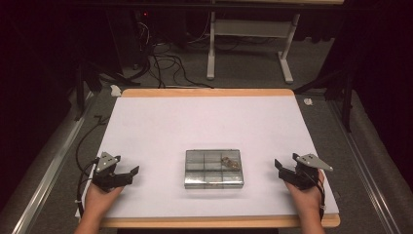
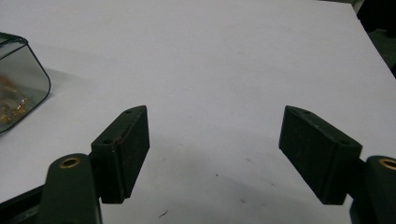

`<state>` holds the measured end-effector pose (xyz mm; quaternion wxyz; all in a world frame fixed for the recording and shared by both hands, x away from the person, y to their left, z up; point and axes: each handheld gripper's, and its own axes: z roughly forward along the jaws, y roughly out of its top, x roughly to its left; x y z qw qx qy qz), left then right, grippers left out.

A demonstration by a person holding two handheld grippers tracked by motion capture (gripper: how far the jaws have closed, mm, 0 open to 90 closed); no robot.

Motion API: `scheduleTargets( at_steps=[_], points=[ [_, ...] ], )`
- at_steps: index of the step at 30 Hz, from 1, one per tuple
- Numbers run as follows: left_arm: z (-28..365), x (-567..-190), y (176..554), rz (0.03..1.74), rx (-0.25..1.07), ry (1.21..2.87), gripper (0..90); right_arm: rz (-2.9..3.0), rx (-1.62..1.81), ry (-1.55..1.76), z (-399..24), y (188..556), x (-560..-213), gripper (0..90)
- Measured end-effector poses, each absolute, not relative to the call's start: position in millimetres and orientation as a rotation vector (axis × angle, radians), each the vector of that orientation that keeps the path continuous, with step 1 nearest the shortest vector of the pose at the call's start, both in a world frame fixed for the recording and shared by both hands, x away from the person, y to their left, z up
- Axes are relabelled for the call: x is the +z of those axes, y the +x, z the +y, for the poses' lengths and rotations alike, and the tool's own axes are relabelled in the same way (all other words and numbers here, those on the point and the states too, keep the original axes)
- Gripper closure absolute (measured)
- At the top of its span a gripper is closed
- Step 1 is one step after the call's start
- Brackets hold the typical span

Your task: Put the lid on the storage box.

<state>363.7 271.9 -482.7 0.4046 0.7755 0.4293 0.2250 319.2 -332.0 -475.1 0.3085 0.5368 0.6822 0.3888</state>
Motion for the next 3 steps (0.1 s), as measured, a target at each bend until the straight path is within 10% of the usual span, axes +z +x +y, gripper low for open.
scheduleTargets(
  at_steps=[3],
  points=[
    [270.9, -483.4, 367.8, 1.1, 0.527, 1.988, 7.3, 1.799, 1.035, 1.416, -331.6, 318.3, -475.1, 24.3]
  ],
)
